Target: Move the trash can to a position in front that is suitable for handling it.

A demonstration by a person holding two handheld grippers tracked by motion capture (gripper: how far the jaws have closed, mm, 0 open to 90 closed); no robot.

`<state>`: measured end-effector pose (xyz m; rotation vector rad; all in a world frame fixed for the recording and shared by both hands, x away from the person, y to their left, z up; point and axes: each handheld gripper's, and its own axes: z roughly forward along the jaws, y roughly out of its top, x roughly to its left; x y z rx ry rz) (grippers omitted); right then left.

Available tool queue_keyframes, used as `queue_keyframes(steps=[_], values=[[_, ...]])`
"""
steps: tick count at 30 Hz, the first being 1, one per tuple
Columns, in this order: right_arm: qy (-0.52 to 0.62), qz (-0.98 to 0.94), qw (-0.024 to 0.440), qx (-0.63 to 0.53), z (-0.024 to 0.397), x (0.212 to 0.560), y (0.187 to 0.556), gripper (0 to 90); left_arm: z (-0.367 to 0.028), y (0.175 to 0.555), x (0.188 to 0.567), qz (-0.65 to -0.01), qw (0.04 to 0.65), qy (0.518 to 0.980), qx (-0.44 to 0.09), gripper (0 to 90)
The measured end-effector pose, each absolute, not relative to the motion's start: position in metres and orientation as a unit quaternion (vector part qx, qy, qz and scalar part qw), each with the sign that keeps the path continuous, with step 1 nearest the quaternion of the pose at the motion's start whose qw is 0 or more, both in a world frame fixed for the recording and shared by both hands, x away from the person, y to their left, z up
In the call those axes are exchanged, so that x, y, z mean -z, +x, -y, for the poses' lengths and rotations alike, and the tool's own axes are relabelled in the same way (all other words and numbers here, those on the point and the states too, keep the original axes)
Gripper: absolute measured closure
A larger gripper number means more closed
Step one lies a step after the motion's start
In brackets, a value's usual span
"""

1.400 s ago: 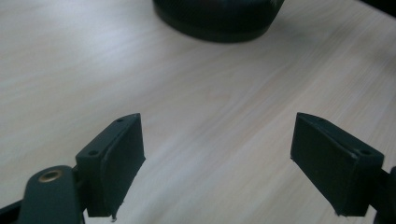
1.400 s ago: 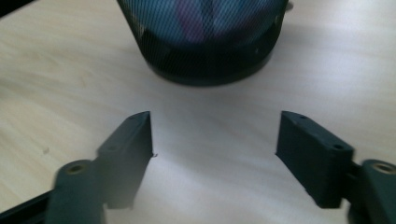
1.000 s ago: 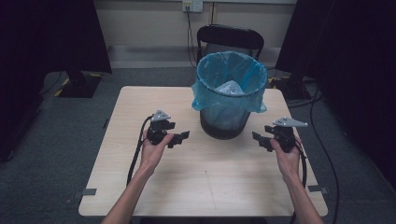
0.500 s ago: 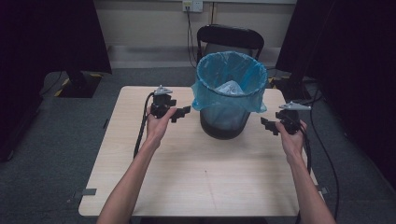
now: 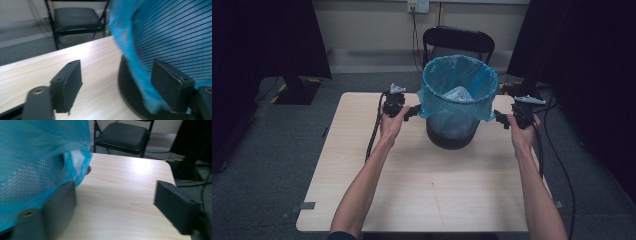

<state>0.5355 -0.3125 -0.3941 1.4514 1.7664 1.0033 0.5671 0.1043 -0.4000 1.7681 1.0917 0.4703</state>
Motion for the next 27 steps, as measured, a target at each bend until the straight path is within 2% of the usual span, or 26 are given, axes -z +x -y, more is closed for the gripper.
queue_keyframes(steps=[9,12,14,19,22,24,27], values=[[0.578,-0.645,0.323,-0.382,0.302,0.404,0.552,15.6,-0.094,0.584,0.408,-0.459,0.483,0.720,-0.193,22.2],[0.582,-0.635,0.314,-0.398,0.302,0.404,0.556,15.5,-0.095,0.586,0.411,-0.471,0.505,0.702,-0.174,22.0],[0.580,-0.633,0.310,-0.407,0.301,0.405,0.556,15.5,-0.093,0.587,0.414,-0.465,0.492,0.713,-0.181,22.7],[0.561,-0.641,0.282,-0.441,0.295,0.406,0.556,16.4,-0.094,0.586,0.416,-0.459,0.506,0.708,-0.179,26.6],[0.556,-0.643,0.285,-0.443,0.290,0.404,0.553,27.6,-0.094,0.584,0.416,-0.453,0.509,0.712,-0.171,31.7],[0.554,-0.644,0.289,-0.441,0.289,0.404,0.551,30.5,-0.095,0.584,0.416,-0.450,0.510,0.713,-0.168,32.7],[0.551,-0.644,0.275,-0.453,0.287,0.404,0.547,42.5,-0.094,0.580,0.415,-0.444,0.511,0.716,-0.169,39.1]])
